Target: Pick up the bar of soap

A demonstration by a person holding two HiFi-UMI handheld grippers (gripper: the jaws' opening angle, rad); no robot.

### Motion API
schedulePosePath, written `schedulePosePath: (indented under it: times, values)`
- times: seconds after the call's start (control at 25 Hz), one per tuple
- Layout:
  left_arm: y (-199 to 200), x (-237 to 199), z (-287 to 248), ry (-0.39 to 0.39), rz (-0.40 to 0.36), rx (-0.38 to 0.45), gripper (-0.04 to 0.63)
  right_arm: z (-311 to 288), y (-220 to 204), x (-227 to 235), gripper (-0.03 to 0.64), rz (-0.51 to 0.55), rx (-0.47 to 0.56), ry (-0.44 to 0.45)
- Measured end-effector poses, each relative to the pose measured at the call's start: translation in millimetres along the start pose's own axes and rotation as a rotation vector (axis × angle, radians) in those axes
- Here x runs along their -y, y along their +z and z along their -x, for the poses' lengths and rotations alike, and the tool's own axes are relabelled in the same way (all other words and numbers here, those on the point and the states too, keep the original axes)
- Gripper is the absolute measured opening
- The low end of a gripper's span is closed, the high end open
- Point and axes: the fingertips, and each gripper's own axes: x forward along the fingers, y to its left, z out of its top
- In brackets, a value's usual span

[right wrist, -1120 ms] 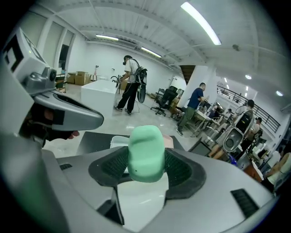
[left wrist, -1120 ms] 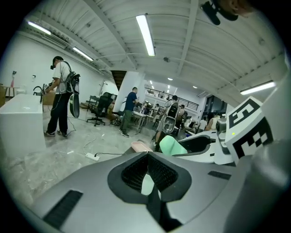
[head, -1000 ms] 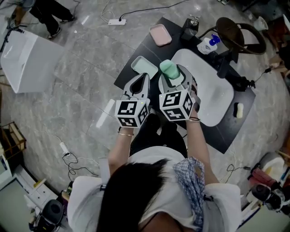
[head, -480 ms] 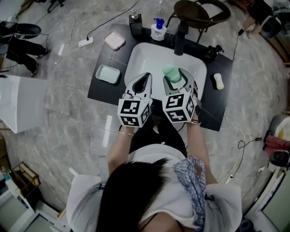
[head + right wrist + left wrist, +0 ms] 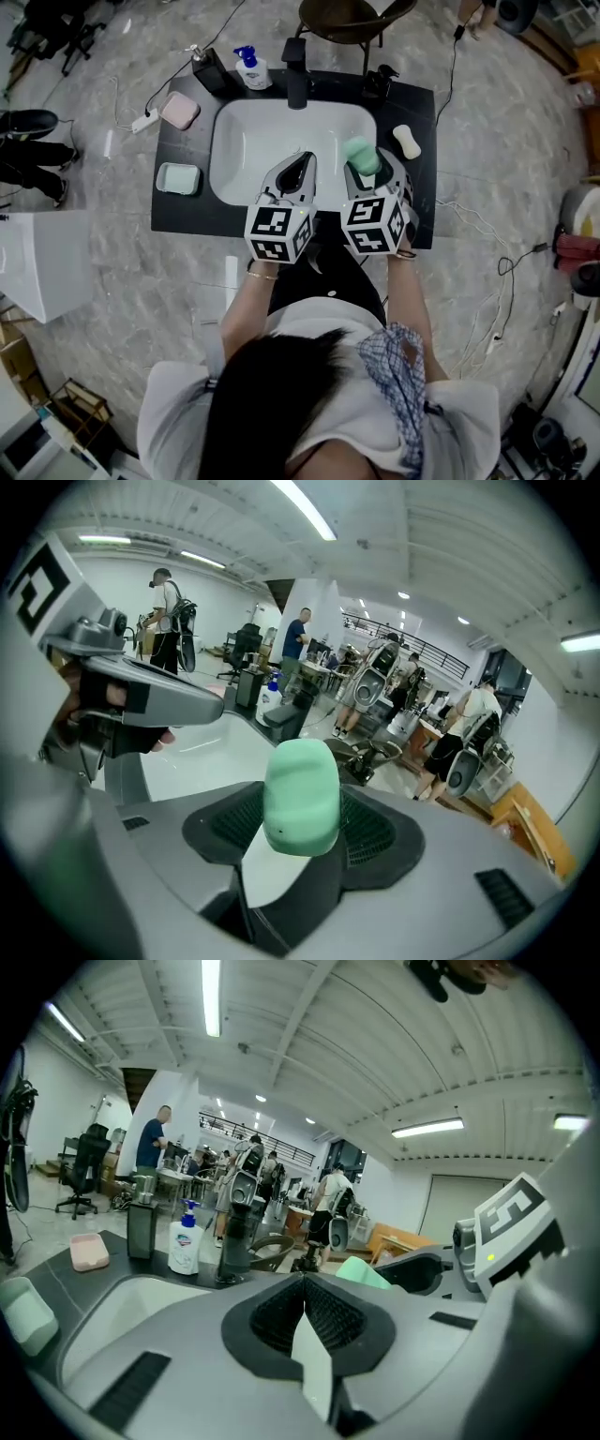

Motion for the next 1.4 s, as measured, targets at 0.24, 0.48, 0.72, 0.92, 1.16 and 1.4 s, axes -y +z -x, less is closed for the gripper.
schedulePosePath:
  times: [0.24,0.48,0.72,0.92,1.16,1.4]
  values:
    - [-8.5,43.7,-28.6,-0.053,-0.014,-0.03,0.011,9.4,-40.9,38.6,0.264,-0.052,-0.051,-0.024]
    - [-17.0,73.5,-55.4,-0.094,-0.013,-0.062,0.011,10.8,-79.2,63.9,0.264,-0.088,-0.1,-0.034]
    - [-26.1,97.7,-78.1,-0.111,-0.024,-0.087,0.009,2.1,-117.9,81.2,0.264,-0.132,-0.154,-0.008]
    - [-33.5,106.1,-89.8,-0.099,-0.041,-0.114,0.009,-13.2,-146.3,83.1,0.264,-0.177,-0.196,0.054]
    - [-41.6,107.4,-98.0,-0.07,-0.045,-0.141,0.009,-28.8,-177.4,73.4,0.264,-0.17,-0.276,0.139]
    - [-39.7,103.3,-106.9,-0.048,-0.048,-0.144,0.011,-39.3,-191.2,70.0,0.264,-0.157,-0.311,0.181]
